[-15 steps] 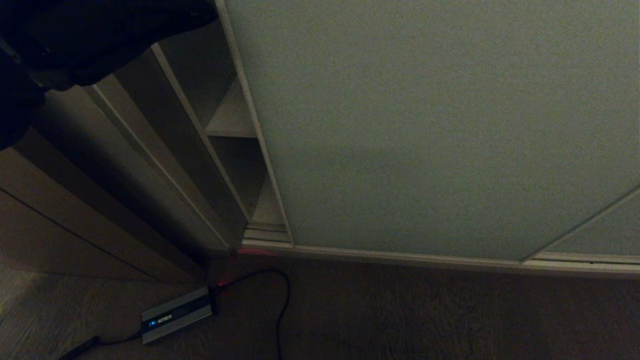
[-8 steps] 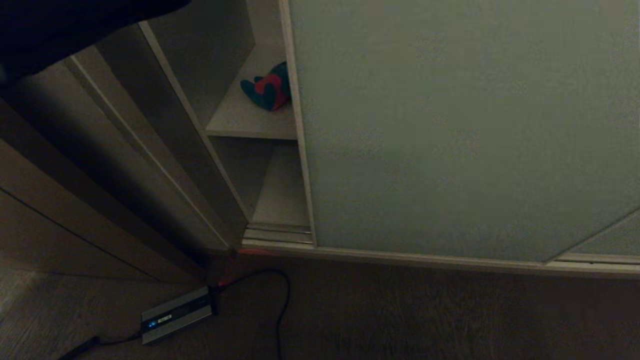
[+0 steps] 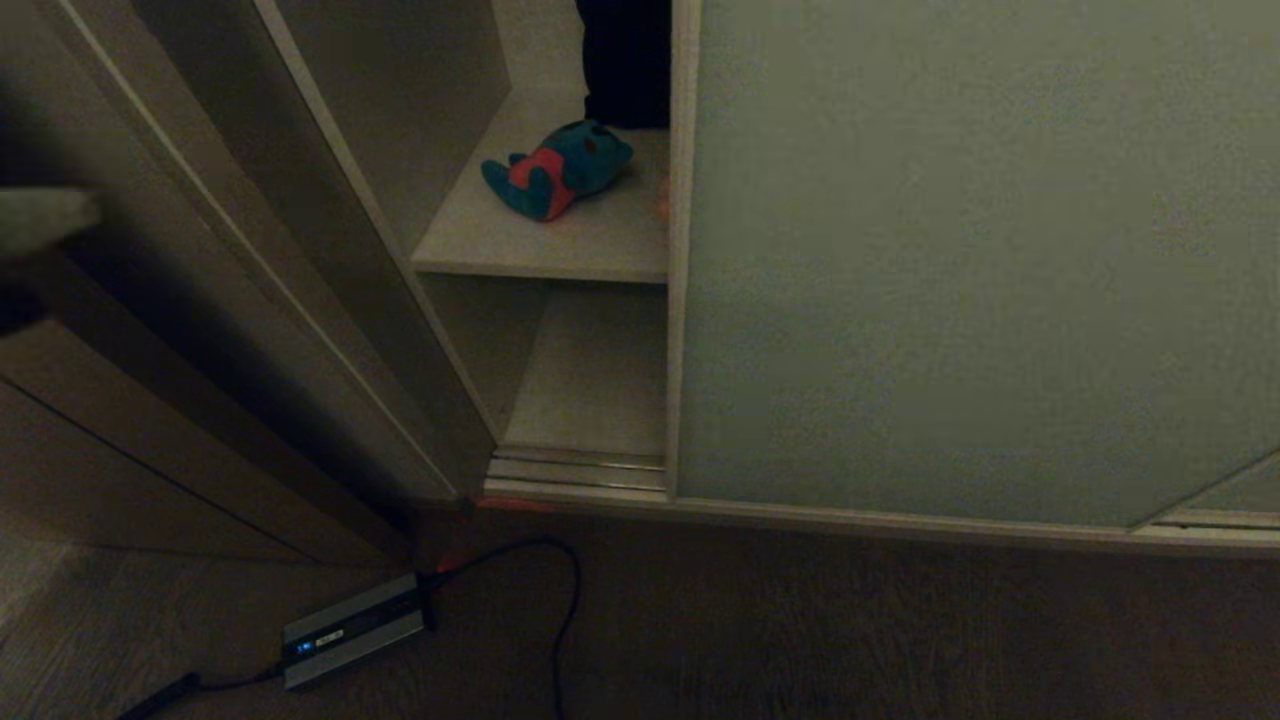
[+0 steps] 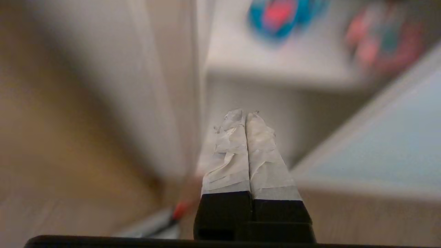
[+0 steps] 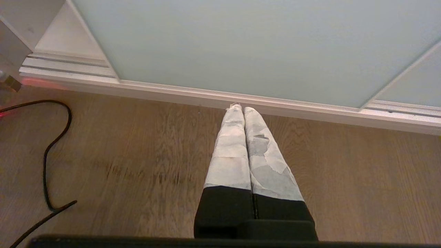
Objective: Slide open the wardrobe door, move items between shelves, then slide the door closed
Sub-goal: Open the door
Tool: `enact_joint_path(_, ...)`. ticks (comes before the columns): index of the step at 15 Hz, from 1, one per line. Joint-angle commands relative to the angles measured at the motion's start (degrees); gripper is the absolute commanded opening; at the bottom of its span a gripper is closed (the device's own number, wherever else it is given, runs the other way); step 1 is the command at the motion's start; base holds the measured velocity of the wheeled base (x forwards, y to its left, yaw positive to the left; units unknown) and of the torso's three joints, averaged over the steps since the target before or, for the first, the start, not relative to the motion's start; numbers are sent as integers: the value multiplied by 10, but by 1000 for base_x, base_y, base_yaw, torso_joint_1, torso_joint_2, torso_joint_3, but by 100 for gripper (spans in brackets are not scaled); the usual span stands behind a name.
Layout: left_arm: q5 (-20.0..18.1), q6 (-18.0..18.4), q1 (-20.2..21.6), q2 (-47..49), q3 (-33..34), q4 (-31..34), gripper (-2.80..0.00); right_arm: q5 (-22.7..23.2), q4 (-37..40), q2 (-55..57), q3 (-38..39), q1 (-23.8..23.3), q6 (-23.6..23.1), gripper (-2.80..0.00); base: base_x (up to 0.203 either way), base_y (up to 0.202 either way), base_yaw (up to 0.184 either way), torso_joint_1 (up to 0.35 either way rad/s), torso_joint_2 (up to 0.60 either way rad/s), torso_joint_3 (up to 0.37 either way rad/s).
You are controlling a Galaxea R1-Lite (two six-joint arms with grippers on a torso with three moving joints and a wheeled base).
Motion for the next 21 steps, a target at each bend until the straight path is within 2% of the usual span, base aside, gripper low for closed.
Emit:
enact_joint_path(1, -11, 16, 27, -174, 124, 34, -280, 0, 0, 1, 3, 0, 0, -280, 0, 0, 0, 0, 0, 0)
enact_joint_path(5, -53, 46, 71, -377, 309, 142, -280, 0, 0, 0, 3, 0, 0, -280, 0, 0, 0, 0, 0, 0)
enact_joint_path(7, -49, 54, 90, -401, 385, 142, -280, 0, 0, 0, 3, 0, 0, -280, 0, 0, 0, 0, 0, 0)
enact_joint_path(8, -46, 57, 92, -401, 414, 120, -280, 0, 0, 0, 3, 0, 0, -280, 0, 0, 0, 0, 0, 0)
enact_joint_path(9, -43, 60, 84, -401, 433, 87, -280, 0, 0, 1, 3, 0, 0, -280, 0, 0, 0, 0, 0, 0)
enact_joint_path(10, -41, 64, 66, -406, 435, 83, -280, 0, 0, 0, 3, 0, 0, -280, 0, 0, 0, 0, 0, 0)
enact_joint_path(12, -40, 82, 59, -442, 464, 79, -280, 0, 0, 0, 2, 0, 0, -280, 0, 0, 0, 0, 0, 0)
enact_joint_path(15, -42, 87, 54, -448, 446, 73, -280, 0, 0, 0, 3, 0, 0, -280, 0, 0, 0, 0, 0, 0)
enact_joint_path(20, -39, 93, 46, -566, 530, 57, -280, 0, 0, 1, 3, 0, 0, -280, 0, 0, 0, 0, 0, 0)
enact_joint_path(21, -15, 90, 46, -563, 550, 46, -280, 0, 0, 0, 2, 0, 0, -280, 0, 0, 0, 0, 0, 0)
